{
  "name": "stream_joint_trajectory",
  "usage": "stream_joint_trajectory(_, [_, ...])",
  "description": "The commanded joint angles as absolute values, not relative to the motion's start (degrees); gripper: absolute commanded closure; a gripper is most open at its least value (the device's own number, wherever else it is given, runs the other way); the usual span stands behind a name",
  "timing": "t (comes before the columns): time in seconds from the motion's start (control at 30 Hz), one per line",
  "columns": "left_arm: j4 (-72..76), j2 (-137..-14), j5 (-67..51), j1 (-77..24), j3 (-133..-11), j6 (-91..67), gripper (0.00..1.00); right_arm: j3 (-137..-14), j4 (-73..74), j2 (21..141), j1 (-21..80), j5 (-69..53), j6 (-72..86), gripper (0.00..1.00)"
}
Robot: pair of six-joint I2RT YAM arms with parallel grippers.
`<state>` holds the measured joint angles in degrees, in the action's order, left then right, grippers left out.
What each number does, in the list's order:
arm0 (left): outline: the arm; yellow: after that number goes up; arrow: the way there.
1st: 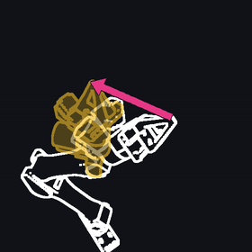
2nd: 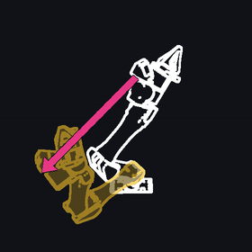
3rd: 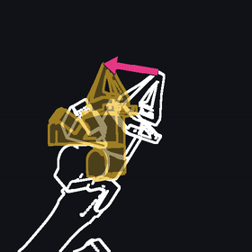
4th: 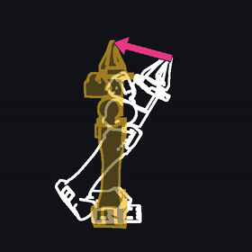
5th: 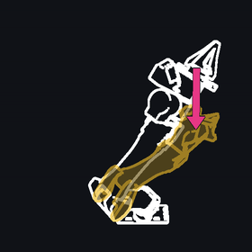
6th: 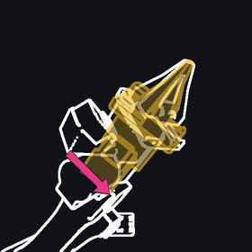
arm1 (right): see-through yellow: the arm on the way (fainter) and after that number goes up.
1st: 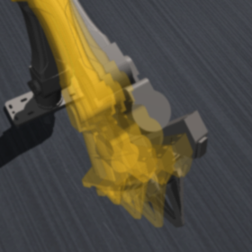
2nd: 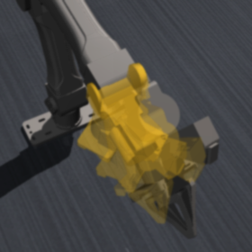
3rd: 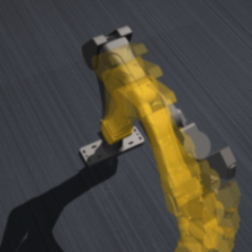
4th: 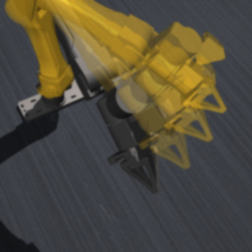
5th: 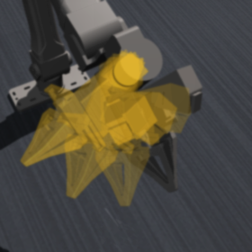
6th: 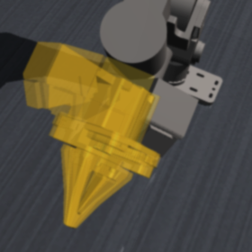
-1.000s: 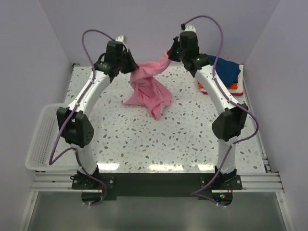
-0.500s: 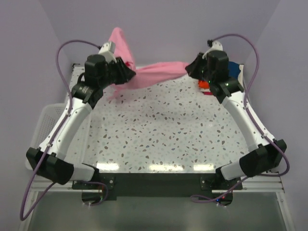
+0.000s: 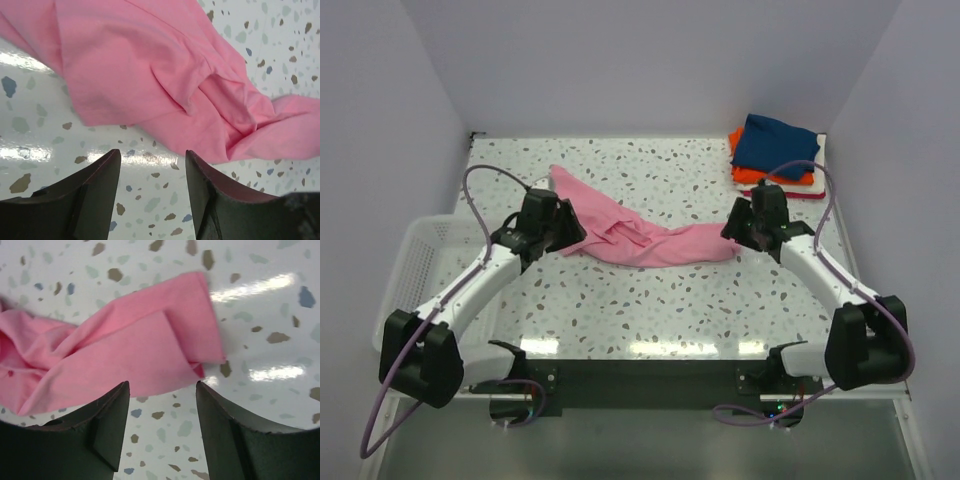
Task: Fold and stack the t-shirts
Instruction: Flatten the tshirt out
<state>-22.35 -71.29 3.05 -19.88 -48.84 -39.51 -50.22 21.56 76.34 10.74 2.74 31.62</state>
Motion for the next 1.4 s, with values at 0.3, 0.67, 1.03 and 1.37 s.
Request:
stream_joint_trajectory(0.3, [-24.4, -78.5, 18.6, -19.3, -49.2, -47.0, 0.30, -51.7, 14.2, 79.3, 26.3, 6.9, 30.9, 0.38])
stream_joint_trajectory(0.67, [-14.9, -86.1, 16.3, -18.6, -45.7, -50.6, 0.29, -50.0, 15.2, 76.6, 26.4, 7.8, 29.4, 0.37])
stream_joint_trajectory(1.03, [-4.8, -89.6, 13.6, -16.2, -44.3, -51.2, 0.54, -49.8, 17.1, 74.0, 26.3, 7.8, 27.9, 0.36])
stream_joint_trajectory(1.37, [-12.6, -81.0, 14.1, -16.2, -49.0, -48.1, 1.00, -49.2, 16.1, 75.6, 26.3, 8.4, 28.0, 0.36])
